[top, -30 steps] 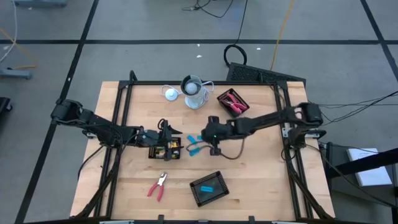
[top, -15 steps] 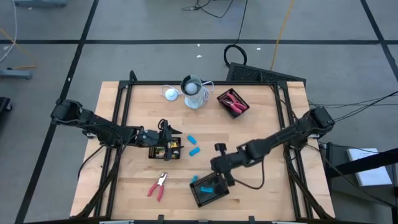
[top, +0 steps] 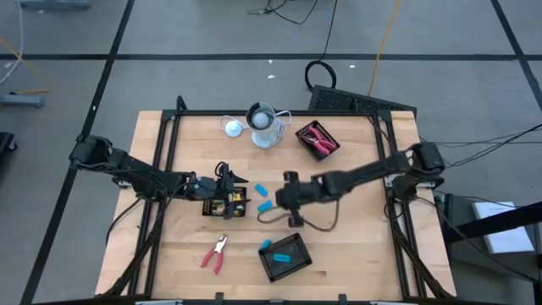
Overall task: Pick & Place School Supplies
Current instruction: Put the blue eraser into the bottom black bin
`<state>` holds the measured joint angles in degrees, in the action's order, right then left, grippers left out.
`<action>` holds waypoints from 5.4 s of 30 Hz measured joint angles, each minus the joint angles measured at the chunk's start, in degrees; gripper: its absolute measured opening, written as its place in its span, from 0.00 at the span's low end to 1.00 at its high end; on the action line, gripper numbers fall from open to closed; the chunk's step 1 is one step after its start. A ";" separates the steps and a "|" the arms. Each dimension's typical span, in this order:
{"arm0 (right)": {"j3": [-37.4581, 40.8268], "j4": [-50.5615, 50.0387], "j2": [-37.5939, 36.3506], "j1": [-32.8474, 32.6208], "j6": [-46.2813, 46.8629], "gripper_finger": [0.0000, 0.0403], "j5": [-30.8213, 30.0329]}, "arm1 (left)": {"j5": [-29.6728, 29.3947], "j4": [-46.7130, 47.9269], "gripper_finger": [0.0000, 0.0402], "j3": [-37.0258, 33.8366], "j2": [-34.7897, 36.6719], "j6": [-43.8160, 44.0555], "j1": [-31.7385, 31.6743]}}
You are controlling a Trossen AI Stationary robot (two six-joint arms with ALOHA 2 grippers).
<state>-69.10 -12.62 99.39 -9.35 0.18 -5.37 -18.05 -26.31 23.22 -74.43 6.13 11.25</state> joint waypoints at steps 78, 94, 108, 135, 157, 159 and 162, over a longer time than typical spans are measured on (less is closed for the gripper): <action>-9.28 -8.07 8.14 -1.09 -8.40 0.11 -2.31 | -0.46 1.31 0.81 -0.02 0.00 -0.42 -0.02; -9.35 -13.41 2.98 -14.15 3.29 0.11 3.62 | -0.54 1.60 0.81 -0.02 0.00 -0.33 -0.02; -8.24 -9.28 5.18 -16.09 5.75 0.11 12.10 | -0.54 1.63 0.81 -0.02 0.00 0.22 -0.02; -8.11 1.06 9.53 -12.17 1.39 0.46 8.25 | -0.57 2.25 0.81 -0.02 0.00 -0.93 0.02; -4.34 14.98 9.53 11.10 -1.14 0.60 11.59 | -3.12 10.76 0.81 0.00 13.38 -5.84 1.57; -3.48 16.12 9.53 11.68 0.22 0.63 11.57 | -3.15 12.42 0.81 0.00 15.43 -6.00 1.70; -2.57 16.17 9.83 12.40 2.00 0.66 11.54 | -3.92 14.62 0.81 0.00 17.51 -6.07 1.70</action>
<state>-71.67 3.55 109.22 3.06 2.18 6.17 -21.96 -11.68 23.22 -56.92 0.06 12.95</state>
